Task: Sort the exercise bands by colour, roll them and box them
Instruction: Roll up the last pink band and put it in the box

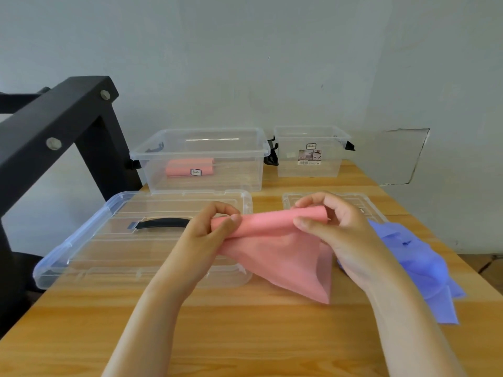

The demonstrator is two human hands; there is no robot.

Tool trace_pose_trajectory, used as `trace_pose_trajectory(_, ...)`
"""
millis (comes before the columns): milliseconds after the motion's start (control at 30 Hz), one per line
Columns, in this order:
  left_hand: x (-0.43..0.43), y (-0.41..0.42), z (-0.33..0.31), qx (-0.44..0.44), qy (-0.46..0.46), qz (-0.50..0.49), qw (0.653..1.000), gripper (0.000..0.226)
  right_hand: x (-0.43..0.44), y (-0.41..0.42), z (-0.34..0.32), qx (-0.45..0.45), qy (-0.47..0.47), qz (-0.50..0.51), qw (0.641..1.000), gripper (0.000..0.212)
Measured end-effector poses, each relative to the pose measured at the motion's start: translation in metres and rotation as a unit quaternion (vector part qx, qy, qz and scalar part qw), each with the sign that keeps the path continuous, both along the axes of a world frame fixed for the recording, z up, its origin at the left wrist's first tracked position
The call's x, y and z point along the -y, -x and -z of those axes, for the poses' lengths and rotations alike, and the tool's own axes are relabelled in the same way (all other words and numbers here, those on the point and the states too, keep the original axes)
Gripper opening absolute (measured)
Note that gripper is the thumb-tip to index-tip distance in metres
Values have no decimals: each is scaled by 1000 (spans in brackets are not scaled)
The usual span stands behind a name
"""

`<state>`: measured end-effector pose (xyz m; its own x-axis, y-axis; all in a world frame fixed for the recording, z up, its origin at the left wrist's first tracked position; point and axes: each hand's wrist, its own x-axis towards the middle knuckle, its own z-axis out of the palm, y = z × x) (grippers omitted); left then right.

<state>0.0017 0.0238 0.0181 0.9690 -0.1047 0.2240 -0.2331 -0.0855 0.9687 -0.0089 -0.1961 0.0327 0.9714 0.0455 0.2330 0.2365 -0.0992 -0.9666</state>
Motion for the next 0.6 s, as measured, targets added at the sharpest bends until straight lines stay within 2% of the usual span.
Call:
trace_pose_trajectory(33, 0, 0, 0, 4, 12, -2, 1000, 4, 0, 0, 1, -16, -2, -2, 1000, 16)
trace_pose_trajectory(133, -2, -1, -1, 7, 40, -5, 999, 15, 0, 0, 1, -36, 3, -13, 999, 13)
trace_pose_trajectory(267, -4, 0, -1, -20, 66, 28, 997, 26, -1, 1, -2, 8, 3, -1, 1000, 21)
trace_pose_trajectory(333, -4, 1, -1, -42, 43, 54, 997, 38, -2, 1, -2, 27, 3, -1, 1000, 26)
trace_pose_trajectory(367, -3, 2, -2, -44, 22, 60, 997, 37, -2, 1, -3, 33, 4, 0, 999, 28)
trace_pose_trajectory(467, -3, 1, 0, -7, 20, 33, 999, 11, -1, 0, 0, 19, -3, -4, 1000, 28)
trace_pose_trajectory(600, -1, 2, -4, 15, 70, 26, 997, 22, -1, -2, 3, -33, -21, -8, 999, 17)
